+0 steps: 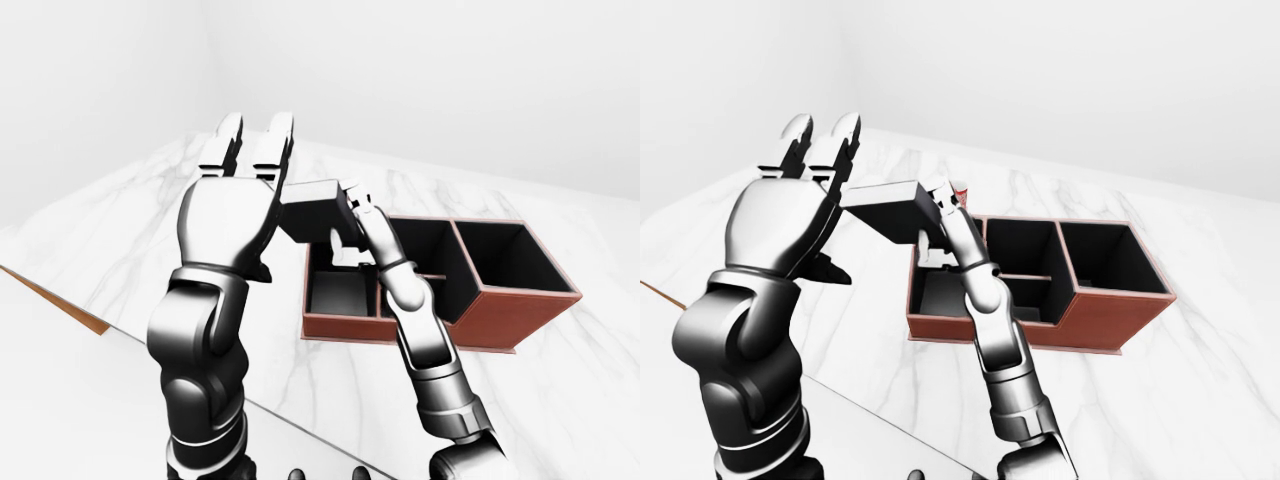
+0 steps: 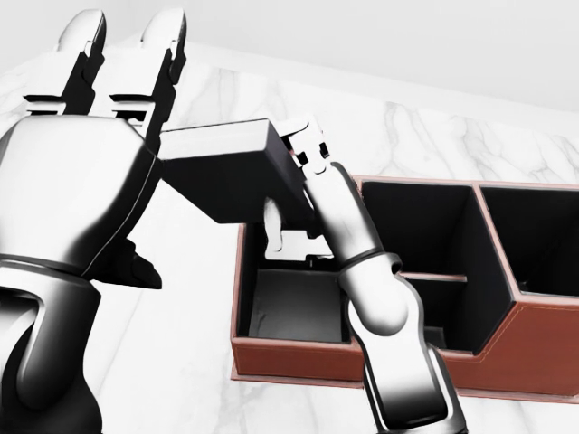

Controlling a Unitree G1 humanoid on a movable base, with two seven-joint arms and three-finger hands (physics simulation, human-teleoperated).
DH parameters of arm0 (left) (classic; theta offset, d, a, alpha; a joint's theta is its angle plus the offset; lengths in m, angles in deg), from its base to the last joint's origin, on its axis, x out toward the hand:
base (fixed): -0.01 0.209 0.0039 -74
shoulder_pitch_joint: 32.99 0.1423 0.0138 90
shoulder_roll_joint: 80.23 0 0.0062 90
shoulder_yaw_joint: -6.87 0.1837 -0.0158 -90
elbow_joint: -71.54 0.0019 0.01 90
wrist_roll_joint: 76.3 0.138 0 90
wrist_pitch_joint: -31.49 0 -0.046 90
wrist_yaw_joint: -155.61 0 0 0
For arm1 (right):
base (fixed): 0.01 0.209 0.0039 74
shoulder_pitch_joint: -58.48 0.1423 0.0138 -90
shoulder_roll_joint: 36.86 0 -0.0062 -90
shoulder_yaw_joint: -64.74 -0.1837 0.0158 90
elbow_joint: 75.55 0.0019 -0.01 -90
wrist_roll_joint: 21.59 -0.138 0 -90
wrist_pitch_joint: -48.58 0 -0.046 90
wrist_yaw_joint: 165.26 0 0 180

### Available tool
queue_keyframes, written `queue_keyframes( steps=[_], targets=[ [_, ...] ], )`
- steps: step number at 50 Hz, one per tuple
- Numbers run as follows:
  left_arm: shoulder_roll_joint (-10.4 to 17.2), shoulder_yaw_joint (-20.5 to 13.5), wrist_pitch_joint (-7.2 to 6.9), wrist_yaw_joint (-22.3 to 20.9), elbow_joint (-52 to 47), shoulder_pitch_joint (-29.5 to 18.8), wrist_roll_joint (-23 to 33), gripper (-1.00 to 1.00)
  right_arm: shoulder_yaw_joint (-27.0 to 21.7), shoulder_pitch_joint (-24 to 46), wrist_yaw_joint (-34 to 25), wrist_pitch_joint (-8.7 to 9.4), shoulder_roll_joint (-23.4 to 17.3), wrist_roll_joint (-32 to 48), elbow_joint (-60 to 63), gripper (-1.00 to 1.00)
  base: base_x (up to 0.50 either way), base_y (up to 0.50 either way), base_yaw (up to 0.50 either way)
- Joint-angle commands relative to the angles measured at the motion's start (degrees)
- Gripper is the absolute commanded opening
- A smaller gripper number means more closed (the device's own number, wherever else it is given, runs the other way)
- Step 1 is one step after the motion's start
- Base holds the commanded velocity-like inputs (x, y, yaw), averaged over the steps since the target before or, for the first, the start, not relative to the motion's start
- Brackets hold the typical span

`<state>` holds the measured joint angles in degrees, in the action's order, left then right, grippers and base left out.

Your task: Pick up the book and place it in the right compartment of the caddy.

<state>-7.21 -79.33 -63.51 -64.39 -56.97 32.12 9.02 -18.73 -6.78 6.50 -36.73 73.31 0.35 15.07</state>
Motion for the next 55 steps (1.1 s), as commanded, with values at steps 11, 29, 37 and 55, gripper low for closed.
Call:
queue_keyframes(
  steps=[11, 29, 37, 55],
  targets=[
    [2.6, -2.5, 0.0, 0.0, 0.2, -1.3, -3.3, 1.0, -5.3, 4.4, 2.0, 0.31, -4.8, -8.7, 2.4, -1.0, 0.0, 0.0, 0.0],
    [5.3, -4.8, 0.0, 0.0, 0.8, -1.2, -8.9, 1.0, -8.9, 6.6, 3.3, 0.31, -9.1, -11.2, 0.5, -1.0, 0.0, 0.0, 0.0],
    [6.1, -5.9, 0.0, 0.0, 1.3, -0.2, -12.3, 1.0, -11.4, 8.8, 3.9, 0.31, -12.4, -13.0, -1.3, -1.0, 0.0, 0.0, 0.0],
    [7.8, -9.0, 0.0, 11.5, 5.9, 5.4, -38.0, 1.0, -16.4, 14.1, 4.6, 0.31, -20.3, -17.6, -7.5, -1.0, 0.0, 0.0, 0.0]
  ],
)
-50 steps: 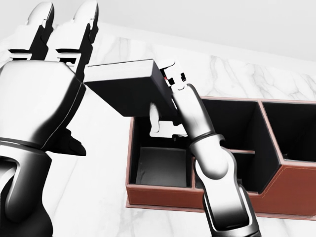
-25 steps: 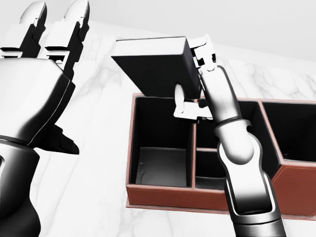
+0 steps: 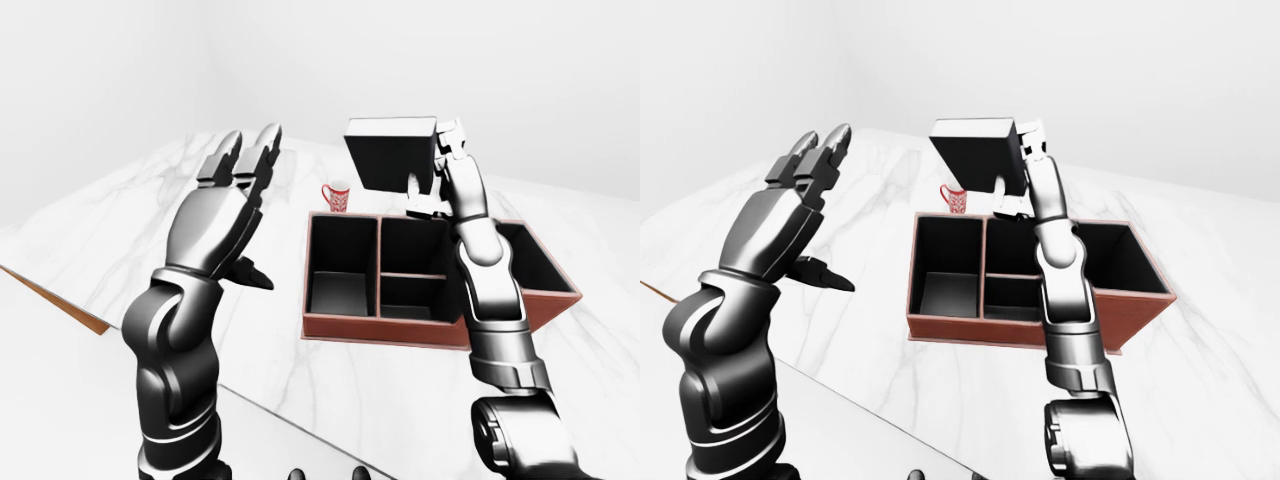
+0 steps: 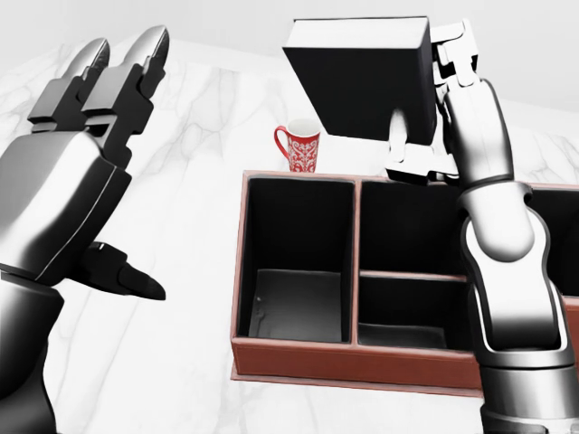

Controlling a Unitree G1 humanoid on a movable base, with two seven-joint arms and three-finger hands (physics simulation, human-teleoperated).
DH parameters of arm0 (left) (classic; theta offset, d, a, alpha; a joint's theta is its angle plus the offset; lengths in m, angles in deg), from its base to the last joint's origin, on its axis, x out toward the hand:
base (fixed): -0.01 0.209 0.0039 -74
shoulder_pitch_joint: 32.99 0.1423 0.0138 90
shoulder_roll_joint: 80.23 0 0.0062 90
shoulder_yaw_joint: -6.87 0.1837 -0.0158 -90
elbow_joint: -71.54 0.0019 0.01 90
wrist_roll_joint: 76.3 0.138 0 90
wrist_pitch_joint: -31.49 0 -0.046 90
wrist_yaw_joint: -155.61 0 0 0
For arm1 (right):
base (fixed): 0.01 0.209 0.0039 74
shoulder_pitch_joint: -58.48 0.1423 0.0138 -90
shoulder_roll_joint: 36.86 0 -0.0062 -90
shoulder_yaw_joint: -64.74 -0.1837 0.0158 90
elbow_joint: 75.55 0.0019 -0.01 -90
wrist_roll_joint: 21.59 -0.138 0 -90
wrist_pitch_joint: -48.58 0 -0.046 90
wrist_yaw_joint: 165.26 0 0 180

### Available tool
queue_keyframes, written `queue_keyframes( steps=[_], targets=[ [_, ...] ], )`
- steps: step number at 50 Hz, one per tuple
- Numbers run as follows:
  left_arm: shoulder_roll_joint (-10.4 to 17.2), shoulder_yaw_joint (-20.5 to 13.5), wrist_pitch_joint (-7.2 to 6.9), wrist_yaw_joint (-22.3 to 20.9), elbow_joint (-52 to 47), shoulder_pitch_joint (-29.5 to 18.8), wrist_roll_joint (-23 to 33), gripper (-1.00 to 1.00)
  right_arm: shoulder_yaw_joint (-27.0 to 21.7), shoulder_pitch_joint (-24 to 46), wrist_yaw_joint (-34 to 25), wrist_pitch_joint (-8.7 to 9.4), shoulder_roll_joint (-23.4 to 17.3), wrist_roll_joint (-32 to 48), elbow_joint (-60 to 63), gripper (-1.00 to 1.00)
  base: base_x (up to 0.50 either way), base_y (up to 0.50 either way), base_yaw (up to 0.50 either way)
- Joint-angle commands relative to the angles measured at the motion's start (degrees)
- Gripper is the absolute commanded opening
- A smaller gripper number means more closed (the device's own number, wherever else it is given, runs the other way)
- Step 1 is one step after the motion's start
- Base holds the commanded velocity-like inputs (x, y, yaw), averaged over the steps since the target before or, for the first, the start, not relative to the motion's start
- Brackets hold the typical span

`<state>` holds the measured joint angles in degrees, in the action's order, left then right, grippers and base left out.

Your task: Pick up the book and place it in the right compartment of the caddy.

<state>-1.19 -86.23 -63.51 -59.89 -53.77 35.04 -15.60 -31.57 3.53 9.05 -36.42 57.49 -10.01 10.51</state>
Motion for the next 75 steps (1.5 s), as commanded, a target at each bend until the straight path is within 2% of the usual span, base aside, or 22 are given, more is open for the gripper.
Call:
queue_keyframes(
  steps=[1, 10, 14, 18, 19, 23, 26, 28, 33, 36, 42, 45, 48, 55, 56, 57, 61, 65, 68, 73, 75],
  targets=[
    [1.9, -2.3, 0.0, 8.1, 2.8, 2.7, -14.4, 1.0, -3.7, 4.1, 2.2, 0.0, -4.8, -7.6, -3.2, -1.0, 0.0, 0.0, 0.0],
    [3.3, -4.3, 0.0, 15.4, 4.8, 4.8, -24.3, 1.0, -5.2, 6.0, 2.5, 0.0, -8.3, -8.9, -5.1, -1.0, 0.0, 0.0, 0.0],
    [3.1, -6.1, 0.0, 19.2, 6.5, 7.0, -30.8, 1.0, -5.8, 6.7, 2.3, 0.0, -9.7, -9.5, -6.0, -1.0, 0.0, 0.0, 0.0],
    [3.2, -7.3, 0.0, 20.6, 6.5, 7.9, -37.2, 1.0, -6.2, 6.8, 2.5, 0.0, -10.6, -9.8, -6.7, -1.0, 0.0, 0.0, 0.0],
    [3.0, -8.1, 0.0, 20.4, 6.3, 8.2, -40.8, 1.0, -6.4, 6.9, 2.5, 0.0, -10.9, -10.0, -6.9, -1.0, 0.0, 0.0, 0.0],
    [2.9, -9.2, 0.0, 21.4, 6.3, 9.5, -48.7, 1.0, -7.0, 7.5, 2.6, 0.0, -12.2, -10.4, -8.1, -1.0, 0.0, 0.0, 0.0],
    [3.2, -8.8, 0.0, 22.5, 7.8, 10.9, -50.8, 1.0, -7.3, 7.6, 2.6, 0.0, -12.8, -10.7, -8.1, -1.0, 0.0, 0.0, 0.0],
    [1.8, -9.1, 0.0, 22.5, 9.1, 13.1, -55.8, 1.0, -8.0, 8.1, 2.7, 0.0, -13.7, -11.5, -9.9, -1.0, 0.0, 0.0, 0.0],
    [1.1, -8.6, 0.0, 24.3, 15.3, 15.8, -59.7, 1.0, -8.6, 8.1, 2.8, 0.0, -15.1, -12.4, -12.8, -1.0, 0.0, 0.0, 0.0],
    [0.8, -7.4, 0.0, 25.5, 17.0, 17.0, -59.5, 1.0, -8.8, 8.1, 3.4, -1.15, -16.1, -12.3, -15.4, -1.0, 0.0, 0.0, 0.0],
    [0.1, -6.0, 0.0, 26.1, 17.5, 17.9, -60.1, 1.0, -10.0, 7.1, 3.6, -0.77, -18.2, -13.1, -15.2, -1.0, 0.0, 0.0, 0.0],
    [-0.1, -5.6, 1.0, 26.2, 18.0, 18.3, -60.4, 1.0, -10.7, 6.1, 3.7, -1.09, -19.0, -13.3, -15.5, -1.0, 0.0, 0.0, 0.0],
    [-0.4, -5.8, 2.97, 26.6, 19.1, 18.7, -61.1, 1.0, -11.4, 5.0, 3.8, -1.67, -19.9, -13.5, -16.0, -1.0, 0.0, 0.0, 0.0],
    [-0.5, -6.4, 3.75, 27.4, 20.4, 18.7, -63.9, 1.0, -12.4, 3.9, 3.8, -3.61, -21.5, -14.0, -18.9, -1.0, 0.0, 0.0, 0.0],
    [-0.4, -6.3, 3.7, 27.4, 20.4, 18.7, -64.0, 1.0, -12.5, 3.9, 3.8, -3.63, -21.8, -14.1, -19.1, -1.0, 0.0, 0.0, 0.0],
    [-0.4, -6.2, 4.33, 27.6, 21.0, 18.7, -63.9, 1.0, -12.6, 3.6, 4.0, -3.87, -21.9, -14.1, -19.5, -1.0, 0.0, 0.0, 0.0],
    [-0.3, -6.2, 4.4, 27.8, 21.0, 18.7, -64.3, 1.0, -12.3, 2.8, 4.2, -4.23, -21.5, -13.9, -19.6, -1.0, 0.0, 0.0, 0.0],
    [-0.2, -6.5, 4.51, 27.9, 20.5, 18.9, -64.8, 1.0, -12.0, 2.7, 4.4, -6.14, -20.9, -13.7, -22.0, -1.0, 0.0, 0.0, 0.0],
    [-0.1, -6.8, 4.42, 28.0, 19.8, 19.2, -65.1, 1.0, -11.6, 3.0, 4.8, -8.37, -20.5, -13.5, -24.9, -1.0, 0.0, 0.0, 0.0],
    [-0.4, -6.8, 5.4, 28.0, 20.1, 19.5, -65.5, 1.0, -11.5, 2.9, 5.1, -9.96, -20.7, -13.4, -27.3, -1.0, 0.0, 0.0, 0.0],
    [-0.4, -6.6, 5.63, 27.9, 20.0, 19.6, -65.4, 1.0, -11.6, 2.6, 5.2, -9.98, -20.7, -13.6, -27.1, -1.0, 0.0, 0.0, 0.0]
  ],
)
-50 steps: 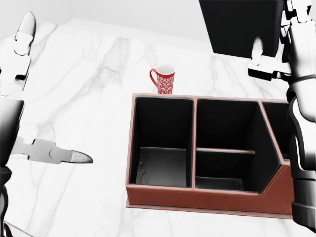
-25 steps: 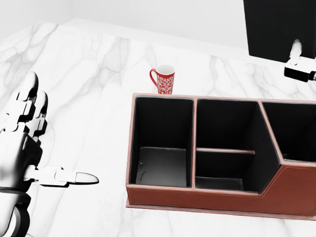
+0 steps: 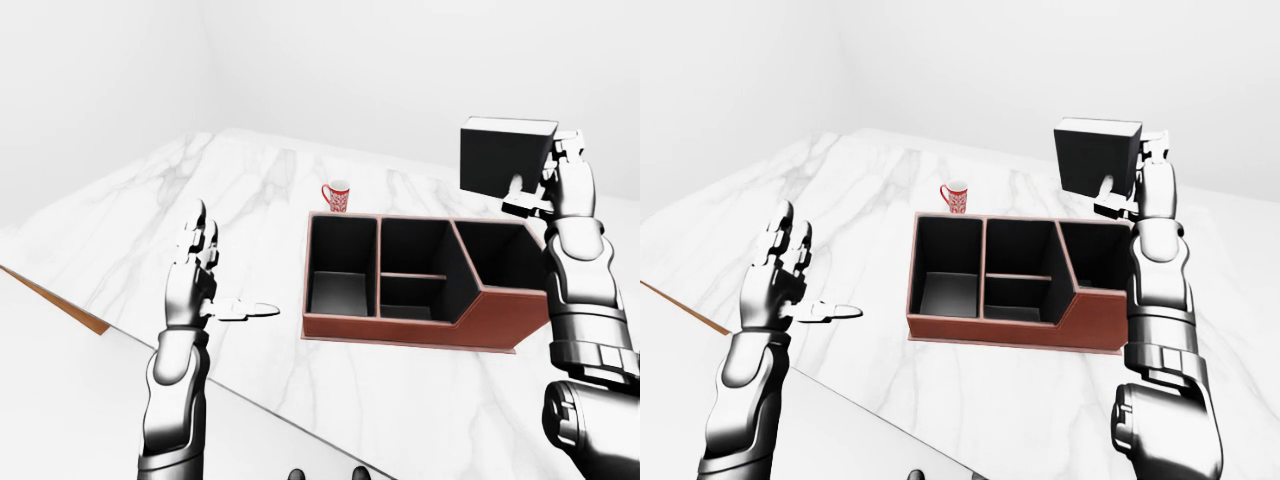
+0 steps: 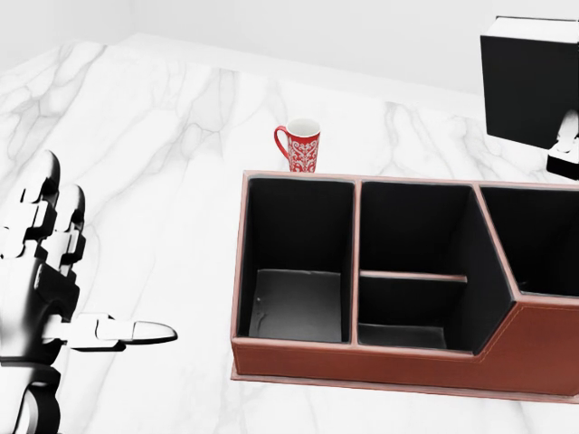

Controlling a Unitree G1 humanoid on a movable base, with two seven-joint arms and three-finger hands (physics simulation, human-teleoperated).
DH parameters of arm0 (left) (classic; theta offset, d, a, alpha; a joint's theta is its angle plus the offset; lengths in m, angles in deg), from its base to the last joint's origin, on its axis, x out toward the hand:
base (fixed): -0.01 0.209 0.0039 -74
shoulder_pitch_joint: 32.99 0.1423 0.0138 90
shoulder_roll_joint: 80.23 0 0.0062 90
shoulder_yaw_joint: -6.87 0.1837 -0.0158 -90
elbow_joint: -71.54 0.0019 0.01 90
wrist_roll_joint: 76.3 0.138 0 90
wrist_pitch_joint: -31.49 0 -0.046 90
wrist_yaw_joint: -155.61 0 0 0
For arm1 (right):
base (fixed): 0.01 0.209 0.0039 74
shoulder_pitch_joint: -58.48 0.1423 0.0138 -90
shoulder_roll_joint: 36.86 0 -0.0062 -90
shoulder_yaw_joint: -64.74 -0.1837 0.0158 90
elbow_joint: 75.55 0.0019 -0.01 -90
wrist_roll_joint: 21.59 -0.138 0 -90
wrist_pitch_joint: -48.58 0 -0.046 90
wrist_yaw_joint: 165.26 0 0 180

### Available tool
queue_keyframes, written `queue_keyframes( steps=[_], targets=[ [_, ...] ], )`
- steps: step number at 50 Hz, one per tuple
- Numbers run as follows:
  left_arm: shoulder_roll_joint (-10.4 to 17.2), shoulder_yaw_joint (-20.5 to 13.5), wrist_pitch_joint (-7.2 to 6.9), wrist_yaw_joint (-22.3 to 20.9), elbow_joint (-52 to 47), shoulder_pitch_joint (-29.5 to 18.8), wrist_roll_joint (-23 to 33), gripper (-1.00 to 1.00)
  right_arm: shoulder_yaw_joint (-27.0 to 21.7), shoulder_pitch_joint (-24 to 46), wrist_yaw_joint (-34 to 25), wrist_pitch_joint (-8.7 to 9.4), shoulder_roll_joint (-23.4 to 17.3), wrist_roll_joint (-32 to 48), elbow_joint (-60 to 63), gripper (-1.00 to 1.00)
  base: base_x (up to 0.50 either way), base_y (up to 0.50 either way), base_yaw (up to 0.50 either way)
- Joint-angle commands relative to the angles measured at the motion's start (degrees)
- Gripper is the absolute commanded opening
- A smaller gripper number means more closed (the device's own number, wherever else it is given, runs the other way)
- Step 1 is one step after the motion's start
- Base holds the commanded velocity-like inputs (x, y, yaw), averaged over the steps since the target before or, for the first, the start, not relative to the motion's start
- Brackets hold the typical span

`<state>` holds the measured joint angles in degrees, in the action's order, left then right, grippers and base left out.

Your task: Pick up the book and place it in the right compartment of the caddy.

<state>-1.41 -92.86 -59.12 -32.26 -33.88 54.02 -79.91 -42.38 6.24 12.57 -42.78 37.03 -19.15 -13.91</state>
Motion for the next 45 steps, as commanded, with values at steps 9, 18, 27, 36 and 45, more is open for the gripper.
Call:
queue_keyframes(
  steps=[9, 18, 27, 36, 45],
  targets=[
    [-0.4, 0.5, 2.44, 0.3, 1.1, 1.1, -0.6, 1.0, -0.8, -0.8, 2.6, -3.64, 0.0, -4.5, -4.6, -1.0, 0.0, 0.0, 0.0],
    [-0.5, 0.8, 3.01, 0.3, 2.2, 1.0, -0.4, 1.0, -0.8, 0.2, 6.0, -3.64, -0.8, -3.1, -3.1, -1.0, 0.0, 0.0, 0.0],
    [-0.5, 0.8, 3.01, 0.3, 2.2, 1.0, -0.4, 1.0, -0.8, 0.2, 6.0, -3.64, -0.8, -3.0, -3.0, -1.0, 0.0, 0.0, 0.0],
    [-0.4, 0.8, 3.01, 0.3, 2.2, 1.0, -0.4, 1.0, -0.8, 0.2, 6.0, -3.64, -0.8, -3.0, -3.0, -1.0, 0.0, 0.0, 0.0],
    [-0.4, 0.8, 3.01, 0.3, 2.2, 1.0, -0.4, 1.0, -0.8, 0.2, 6.0, -3.64, -0.8, -3.0, -3.0, -1.0, 0.0, 0.0, 0.0]
  ],
)
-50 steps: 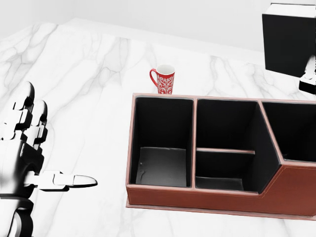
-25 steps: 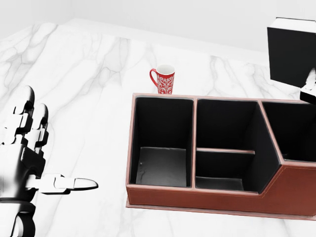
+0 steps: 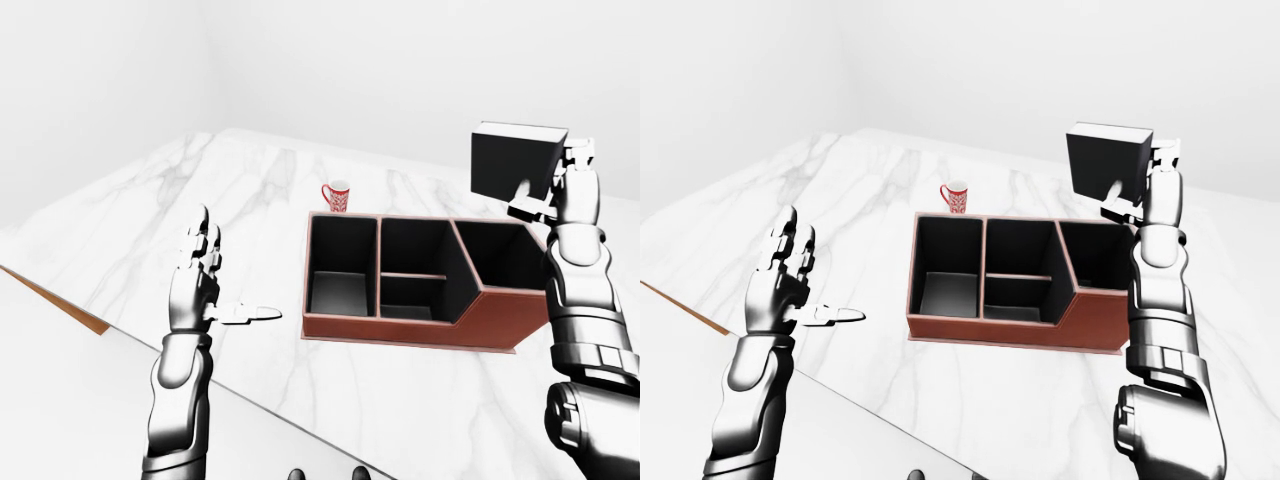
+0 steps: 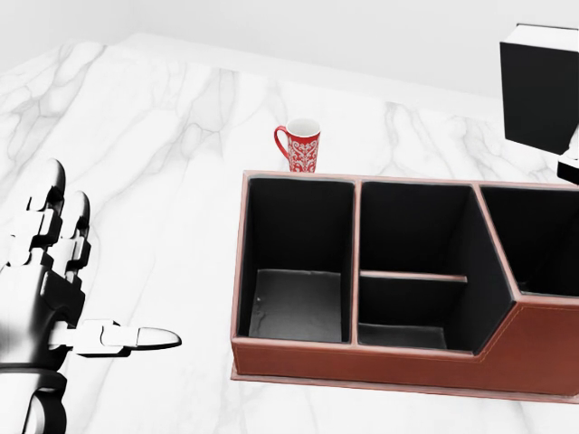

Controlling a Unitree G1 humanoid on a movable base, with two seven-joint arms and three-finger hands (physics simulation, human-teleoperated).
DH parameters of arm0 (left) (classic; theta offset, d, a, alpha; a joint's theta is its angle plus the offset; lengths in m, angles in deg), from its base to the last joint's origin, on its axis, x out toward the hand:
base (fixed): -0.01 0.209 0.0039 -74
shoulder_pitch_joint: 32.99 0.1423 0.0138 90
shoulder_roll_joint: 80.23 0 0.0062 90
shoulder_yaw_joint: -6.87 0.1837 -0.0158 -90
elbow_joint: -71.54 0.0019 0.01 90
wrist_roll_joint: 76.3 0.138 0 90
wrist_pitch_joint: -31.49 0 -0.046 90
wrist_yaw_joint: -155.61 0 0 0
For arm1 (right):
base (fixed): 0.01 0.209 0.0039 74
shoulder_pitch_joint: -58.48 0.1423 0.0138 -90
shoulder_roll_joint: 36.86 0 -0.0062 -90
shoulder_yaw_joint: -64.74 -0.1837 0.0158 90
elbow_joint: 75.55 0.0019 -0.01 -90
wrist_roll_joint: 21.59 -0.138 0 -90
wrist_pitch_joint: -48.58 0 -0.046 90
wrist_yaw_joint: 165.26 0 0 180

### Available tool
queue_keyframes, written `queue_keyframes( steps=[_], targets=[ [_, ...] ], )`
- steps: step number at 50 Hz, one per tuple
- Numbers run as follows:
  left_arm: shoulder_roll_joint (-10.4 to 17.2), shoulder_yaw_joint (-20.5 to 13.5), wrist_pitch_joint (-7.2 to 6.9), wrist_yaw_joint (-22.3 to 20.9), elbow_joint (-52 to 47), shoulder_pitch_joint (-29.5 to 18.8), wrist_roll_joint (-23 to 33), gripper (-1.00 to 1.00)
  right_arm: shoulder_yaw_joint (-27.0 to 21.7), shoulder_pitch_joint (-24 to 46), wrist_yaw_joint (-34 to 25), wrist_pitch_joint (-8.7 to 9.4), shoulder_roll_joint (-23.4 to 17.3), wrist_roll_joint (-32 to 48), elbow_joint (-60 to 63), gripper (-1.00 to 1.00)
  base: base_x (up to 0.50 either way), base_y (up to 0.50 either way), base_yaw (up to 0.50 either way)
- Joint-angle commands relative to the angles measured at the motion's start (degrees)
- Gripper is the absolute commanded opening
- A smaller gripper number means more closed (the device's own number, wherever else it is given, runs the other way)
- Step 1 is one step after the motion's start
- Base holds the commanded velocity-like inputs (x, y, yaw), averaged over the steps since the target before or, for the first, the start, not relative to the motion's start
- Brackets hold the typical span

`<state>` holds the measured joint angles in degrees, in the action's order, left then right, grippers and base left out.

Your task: Pick up the book and place it in the right compartment of the caddy.

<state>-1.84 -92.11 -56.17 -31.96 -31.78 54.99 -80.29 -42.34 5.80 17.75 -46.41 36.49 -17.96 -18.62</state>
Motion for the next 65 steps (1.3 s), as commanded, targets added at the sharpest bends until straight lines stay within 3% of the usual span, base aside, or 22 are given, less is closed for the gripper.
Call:
queue_keyframes(
  steps=[1, 15, 45, 56, 65],
  targets=[
    [0.0, 0.0, 0.06, 0.0, 0.1, 0.0, 0.0, 1.0, -0.9, 0.7, 0.8, -0.01, -0.3, -4.2, 1.7, -1.0, 0.0, 0.0, 0.0],
    [-0.1, 0.3, 0.02, 0.0, 0.0, 0.1, 0.3, 1.0, -0.3, 1.9, 1.1, -0.01, -0.5, -3.4, -3.5, -1.0, 0.0, 0.0, 0.0],
    [-0.2, 0.9, 2.28, 0.1, 2.1, 0.2, 2.1, 1.0, 0.7, 4.0, 2.1, -0.01, -1.7, -3.1, -12.5, -1.0, 0.0, 0.0, 0.0],
    [-0.2, 0.9, 1.88, 0.1, 1.9, 0.1, 2.4, 1.0, 0.8, 4.7, 2.1, -0.01, -2.2, -3.1, -13.5, -1.0, 0.0, 0.0, 0.0],
    [-0.1, 0.9, 2.38, 0.1, 2.3, 0.0, 2.7, 1.0, 0.8, 4.7, 2.1, -0.01, -2.4, -3.1, -13.1, -1.0, 0.0, 0.0, 0.0]
  ],
)
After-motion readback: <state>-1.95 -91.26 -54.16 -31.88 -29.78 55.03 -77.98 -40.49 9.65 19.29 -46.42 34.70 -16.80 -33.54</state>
